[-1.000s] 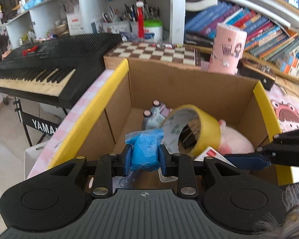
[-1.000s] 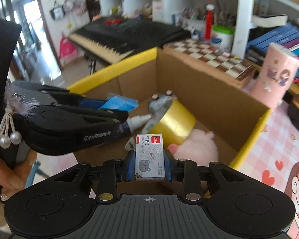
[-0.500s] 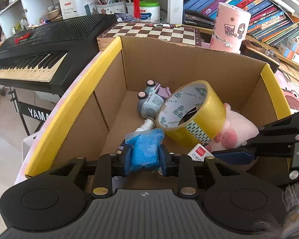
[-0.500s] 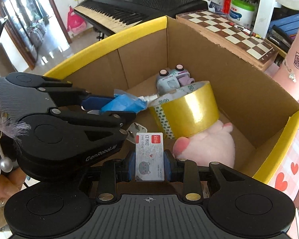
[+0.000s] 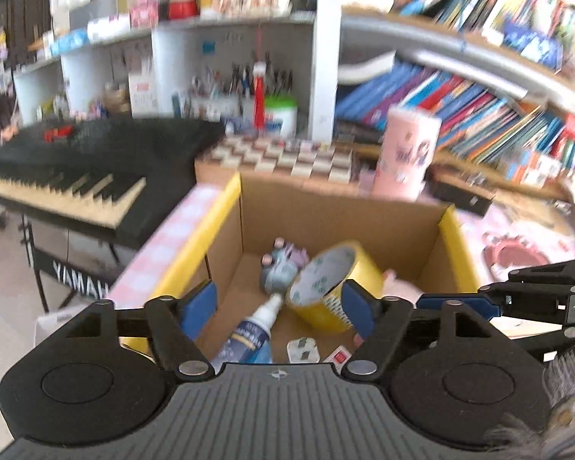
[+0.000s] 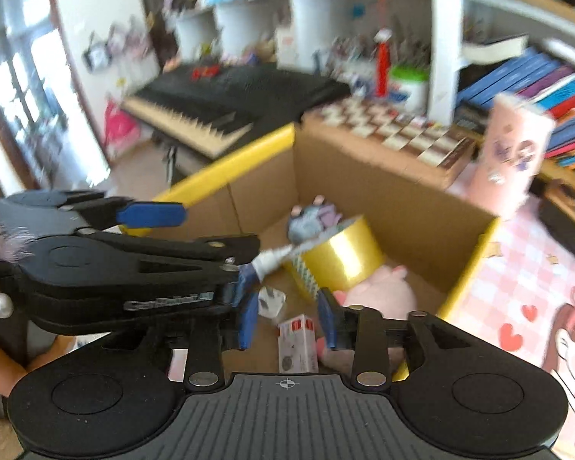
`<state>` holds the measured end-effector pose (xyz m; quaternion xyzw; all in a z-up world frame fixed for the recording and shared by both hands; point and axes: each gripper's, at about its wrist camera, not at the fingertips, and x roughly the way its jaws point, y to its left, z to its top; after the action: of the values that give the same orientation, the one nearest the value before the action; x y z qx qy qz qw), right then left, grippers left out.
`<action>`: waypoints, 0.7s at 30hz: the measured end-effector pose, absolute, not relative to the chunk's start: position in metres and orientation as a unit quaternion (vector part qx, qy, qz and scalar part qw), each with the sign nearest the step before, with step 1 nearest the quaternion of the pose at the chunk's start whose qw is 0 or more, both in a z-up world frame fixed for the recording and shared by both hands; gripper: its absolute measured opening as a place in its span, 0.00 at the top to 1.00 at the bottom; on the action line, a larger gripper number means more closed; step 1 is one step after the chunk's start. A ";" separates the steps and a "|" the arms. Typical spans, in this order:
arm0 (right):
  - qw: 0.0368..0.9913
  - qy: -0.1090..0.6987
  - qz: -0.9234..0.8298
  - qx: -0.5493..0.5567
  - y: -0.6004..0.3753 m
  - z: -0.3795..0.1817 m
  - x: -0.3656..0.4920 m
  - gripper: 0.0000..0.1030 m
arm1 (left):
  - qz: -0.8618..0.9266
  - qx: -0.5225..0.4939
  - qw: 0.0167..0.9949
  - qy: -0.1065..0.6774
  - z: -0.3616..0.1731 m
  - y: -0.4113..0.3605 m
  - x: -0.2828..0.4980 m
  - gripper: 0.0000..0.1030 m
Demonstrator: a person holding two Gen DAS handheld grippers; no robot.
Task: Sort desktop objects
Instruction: 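Open the left tool to drop the packet while the right tool releases the card, then withdraw both open tools up and out of the yellow box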
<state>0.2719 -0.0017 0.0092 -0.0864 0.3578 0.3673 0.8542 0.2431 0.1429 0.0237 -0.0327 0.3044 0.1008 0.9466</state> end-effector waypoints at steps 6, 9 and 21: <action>0.896 0.308 0.318 -0.040 -0.025 0.036 0.234 0.63 | 0.078 -0.012 0.970 0.230 0.053 0.129 0.193 0.16; 0.916 0.272 0.291 -0.037 -0.035 0.044 0.209 0.57 | 0.065 -0.006 0.977 0.204 0.061 0.123 0.167 0.11; 0.961 0.245 0.127 0.009 -0.080 0.037 0.117 0.50 | 0.026 -0.009 0.983 0.180 0.053 0.108 0.071 0.00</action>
<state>0.1166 -0.0802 0.0369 0.0086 0.2447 0.1271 0.9612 0.0713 0.1082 0.0527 -0.0093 0.1804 0.0257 0.9832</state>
